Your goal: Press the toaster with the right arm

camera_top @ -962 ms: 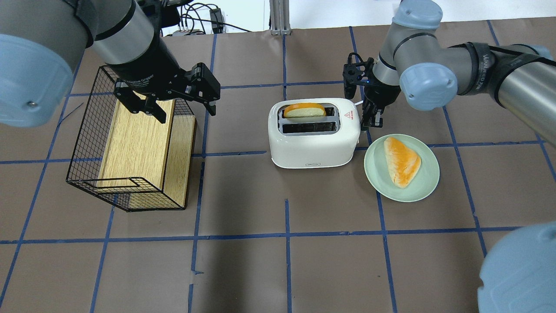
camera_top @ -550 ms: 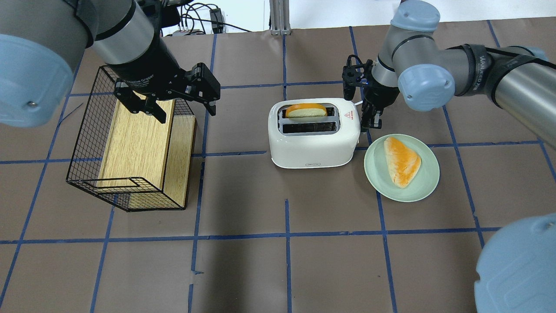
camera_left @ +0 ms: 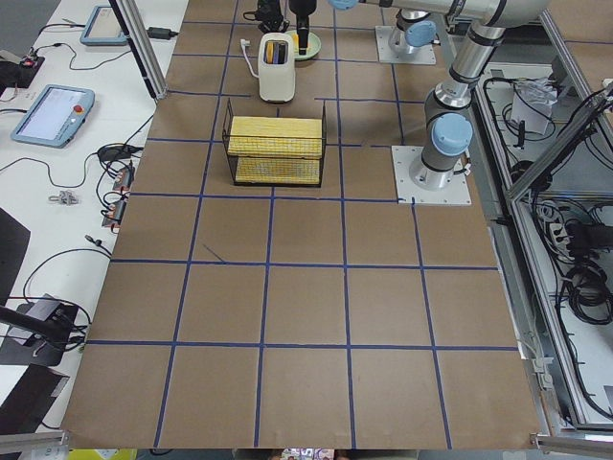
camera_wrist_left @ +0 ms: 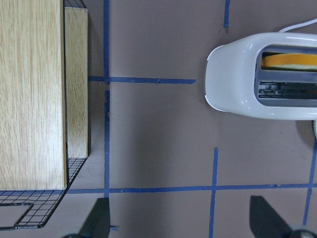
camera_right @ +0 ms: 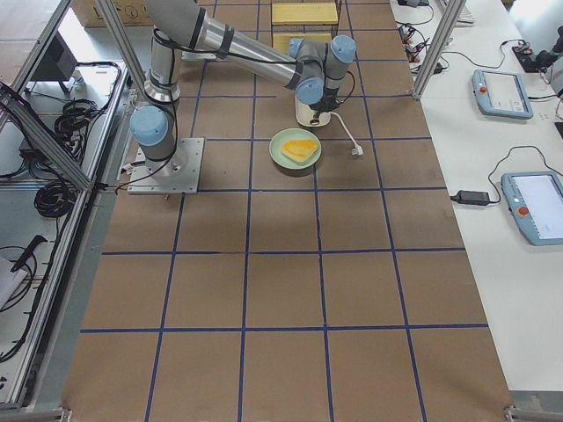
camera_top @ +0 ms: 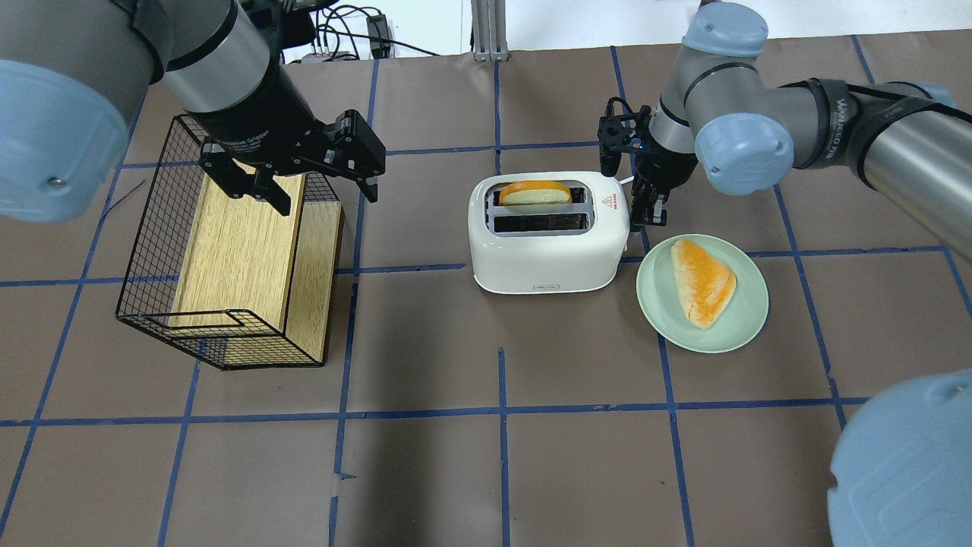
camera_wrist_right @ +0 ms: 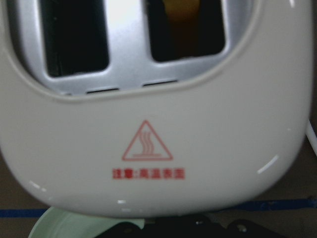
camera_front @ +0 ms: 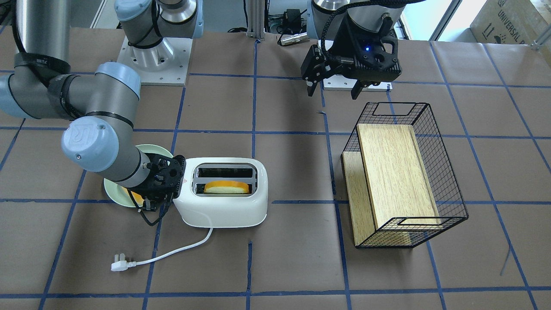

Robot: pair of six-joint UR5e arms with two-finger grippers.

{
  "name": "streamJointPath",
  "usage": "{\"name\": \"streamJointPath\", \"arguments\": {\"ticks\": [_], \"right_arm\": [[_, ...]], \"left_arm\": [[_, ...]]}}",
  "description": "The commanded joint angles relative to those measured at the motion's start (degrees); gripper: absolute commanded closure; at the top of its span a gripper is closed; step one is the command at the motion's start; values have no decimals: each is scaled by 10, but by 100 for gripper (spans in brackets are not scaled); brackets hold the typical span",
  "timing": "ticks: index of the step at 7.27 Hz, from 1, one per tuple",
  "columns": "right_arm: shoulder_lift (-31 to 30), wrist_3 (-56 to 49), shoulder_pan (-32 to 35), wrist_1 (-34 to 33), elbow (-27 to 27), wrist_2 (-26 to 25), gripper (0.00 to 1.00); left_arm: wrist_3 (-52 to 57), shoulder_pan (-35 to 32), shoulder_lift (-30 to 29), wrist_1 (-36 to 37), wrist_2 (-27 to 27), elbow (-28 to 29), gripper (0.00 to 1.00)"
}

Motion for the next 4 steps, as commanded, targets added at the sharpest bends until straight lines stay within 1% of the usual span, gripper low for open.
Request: {"name": "streamJointPath", "arguments": {"ticks": [1,2,3,4], "right_arm": [[0,3,-1,0,0,-1,90],[-9,16,0,-10,-12,-7,31],[-30,46,0,13,-34,-15,0],[-54,73,0,96,-70,-19,0]], "left_arm": [[1,0,0,0,0,0,0],[0,0,0,0,0,0,0],[0,0,0,0,0,0,0],[0,-1,0,0,0,0,0]]}}
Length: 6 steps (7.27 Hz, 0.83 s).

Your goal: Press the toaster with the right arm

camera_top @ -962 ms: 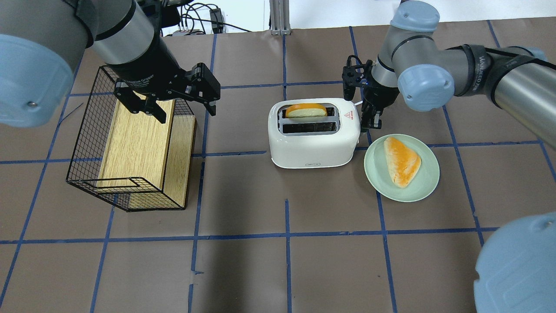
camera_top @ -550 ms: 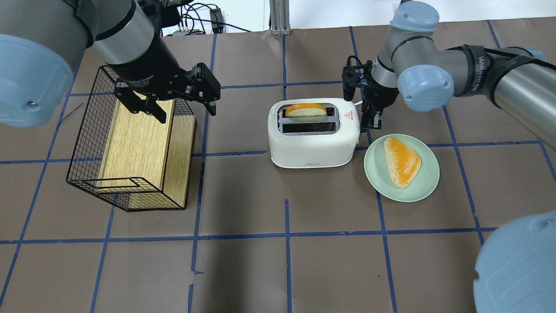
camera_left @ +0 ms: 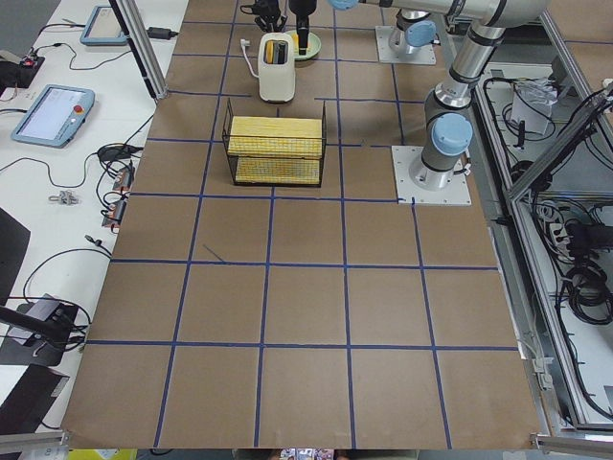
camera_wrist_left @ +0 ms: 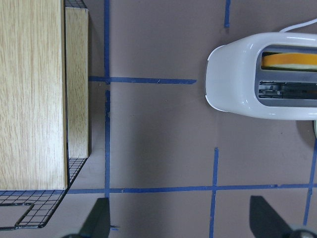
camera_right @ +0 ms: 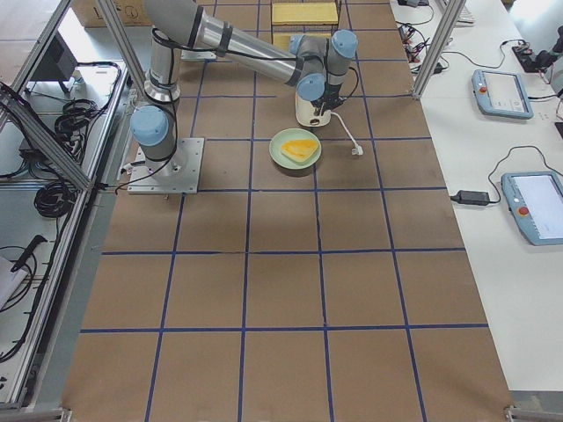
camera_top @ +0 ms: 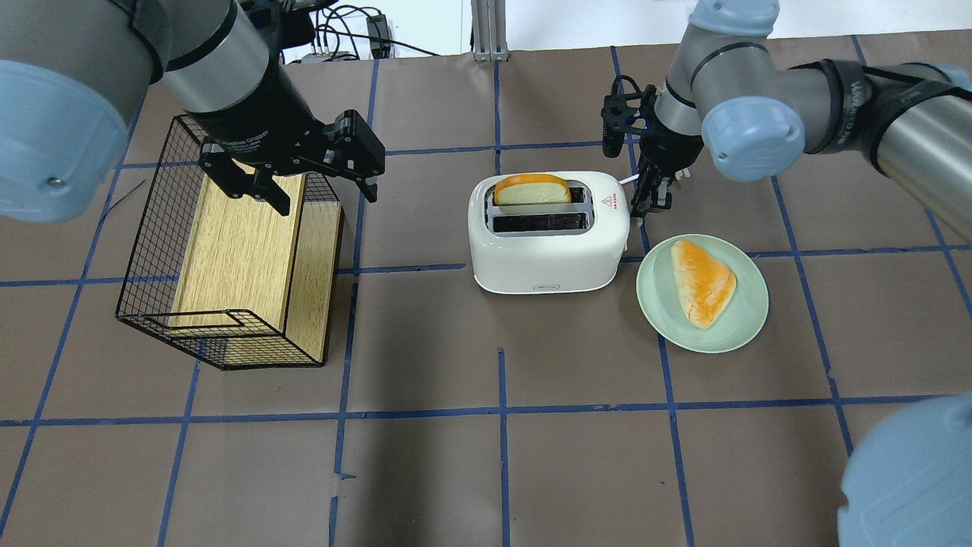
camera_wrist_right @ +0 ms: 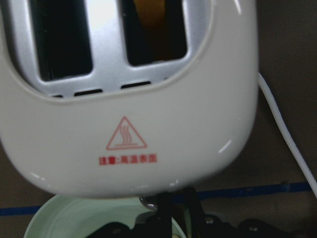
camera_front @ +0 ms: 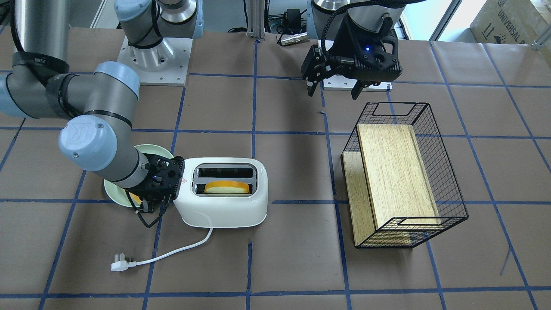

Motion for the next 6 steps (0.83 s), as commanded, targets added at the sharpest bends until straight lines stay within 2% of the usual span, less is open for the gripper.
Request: {"name": "streamJointPath", "arguments": {"ticks": [1,2,4,5,6], "right_arm": [[-53,99,1,117,-73,-2,0],[-83,227,2,149,-78,-1,0],[-136,579,1,178,-77,-9,0],[-167,643,1,228,-74,-9,0],[-188,648,1,244,-70,-9,0]], "left_arm": [[0,0,0,0,-1,0,0],[0,-1,0,0,0,0,0],[0,-1,0,0,0,0,0],[0,-1,0,0,0,0,0],[0,0,0,0,0,0,0]]}}
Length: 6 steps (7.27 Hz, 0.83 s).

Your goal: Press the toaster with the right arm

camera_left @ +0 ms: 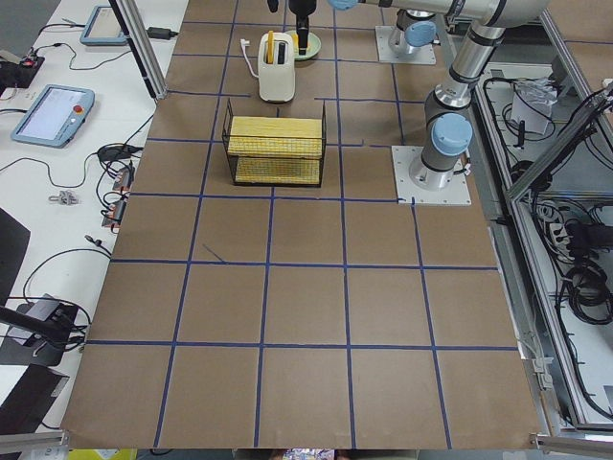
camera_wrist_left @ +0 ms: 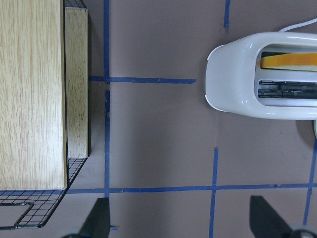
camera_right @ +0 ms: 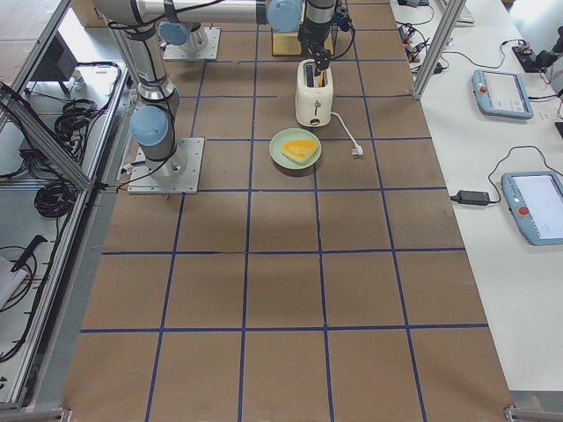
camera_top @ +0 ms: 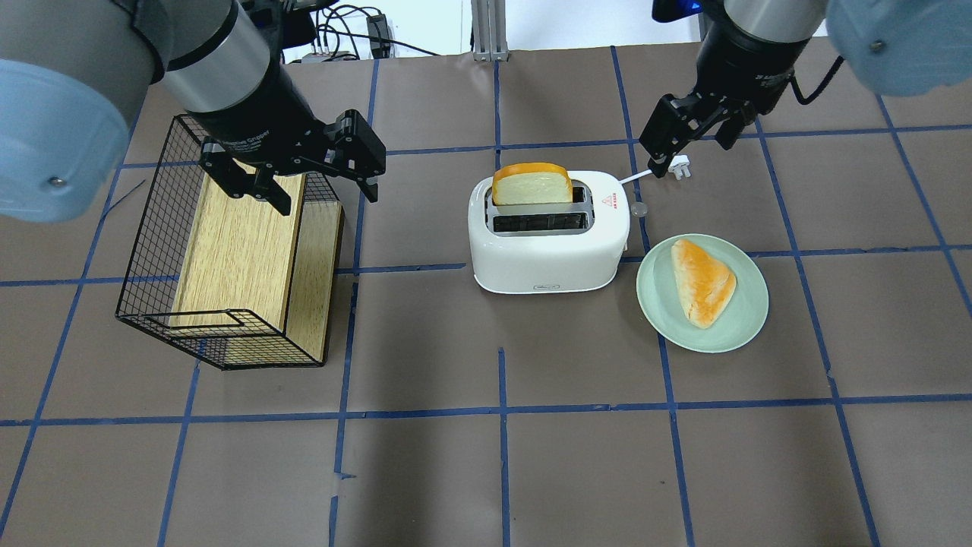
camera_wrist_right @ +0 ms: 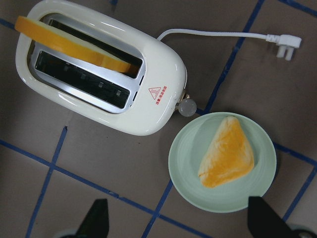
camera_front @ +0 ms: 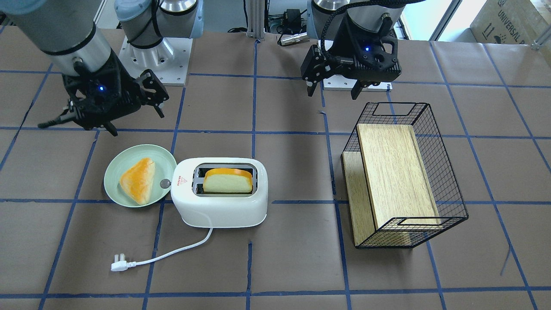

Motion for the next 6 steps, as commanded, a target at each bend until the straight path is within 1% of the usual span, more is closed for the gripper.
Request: {"name": "streamJointPath", "arguments": {"ticks": [1,6], "right_arm": [[-31,55,0,30,6,-2,0],[-24,53,0,21,13,2,0]], "left_arm": [[0,0,0,0,0,0,0],[0,0,0,0,-1,0,0]]}}
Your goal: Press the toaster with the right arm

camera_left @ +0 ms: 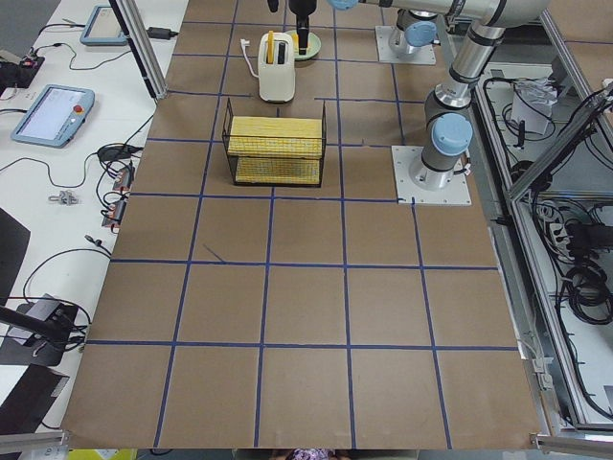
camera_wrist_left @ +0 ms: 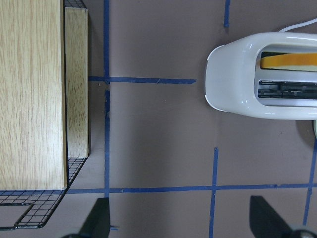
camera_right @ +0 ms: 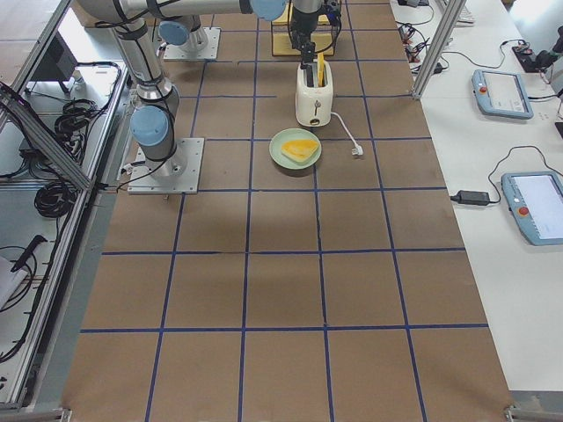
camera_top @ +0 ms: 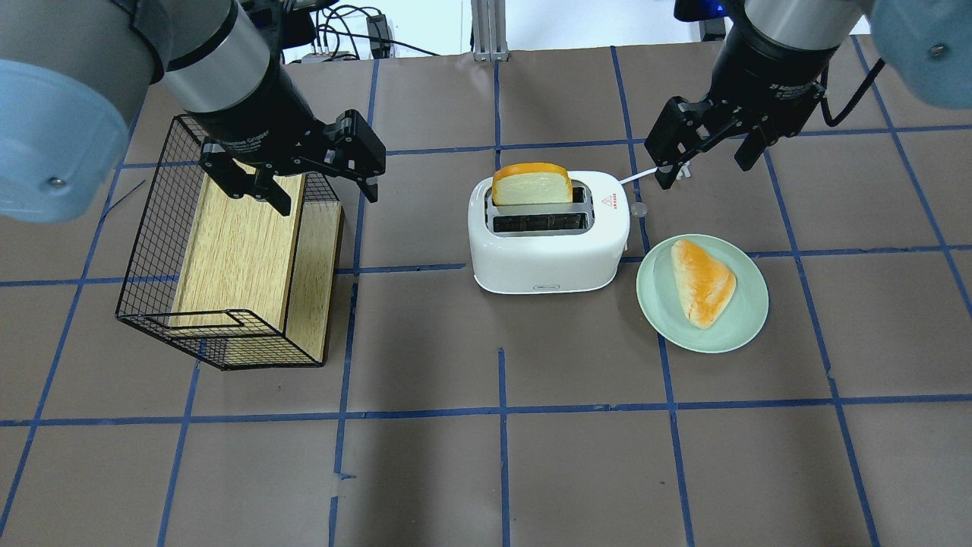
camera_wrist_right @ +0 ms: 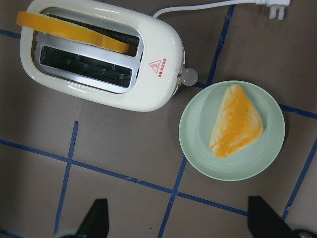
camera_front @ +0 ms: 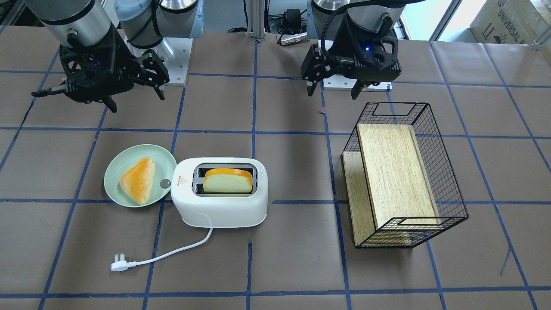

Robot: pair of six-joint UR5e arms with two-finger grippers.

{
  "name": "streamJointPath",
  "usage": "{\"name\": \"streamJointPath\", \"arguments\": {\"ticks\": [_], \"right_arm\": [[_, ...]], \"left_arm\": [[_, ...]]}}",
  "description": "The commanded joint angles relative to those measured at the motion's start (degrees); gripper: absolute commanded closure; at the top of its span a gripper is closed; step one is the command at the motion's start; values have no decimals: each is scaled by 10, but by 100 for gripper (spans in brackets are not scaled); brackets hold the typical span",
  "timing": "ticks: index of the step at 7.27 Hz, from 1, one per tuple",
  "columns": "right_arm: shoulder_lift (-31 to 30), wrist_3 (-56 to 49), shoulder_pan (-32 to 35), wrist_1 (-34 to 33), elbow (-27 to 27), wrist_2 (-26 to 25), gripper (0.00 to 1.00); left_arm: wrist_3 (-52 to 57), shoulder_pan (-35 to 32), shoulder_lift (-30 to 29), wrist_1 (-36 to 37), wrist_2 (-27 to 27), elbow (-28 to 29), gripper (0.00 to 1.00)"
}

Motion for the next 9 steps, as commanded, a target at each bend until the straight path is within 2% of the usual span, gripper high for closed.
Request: {"name": "streamJointPath", "arguments": {"ticks": [1,9], "right_arm": [[1,2,0,-7,9,2,0],[3,2,0,-6,15,8,0]], "left_arm": [[0,1,0,0,0,0,0],[0,1,0,0,1,0,0]]}}
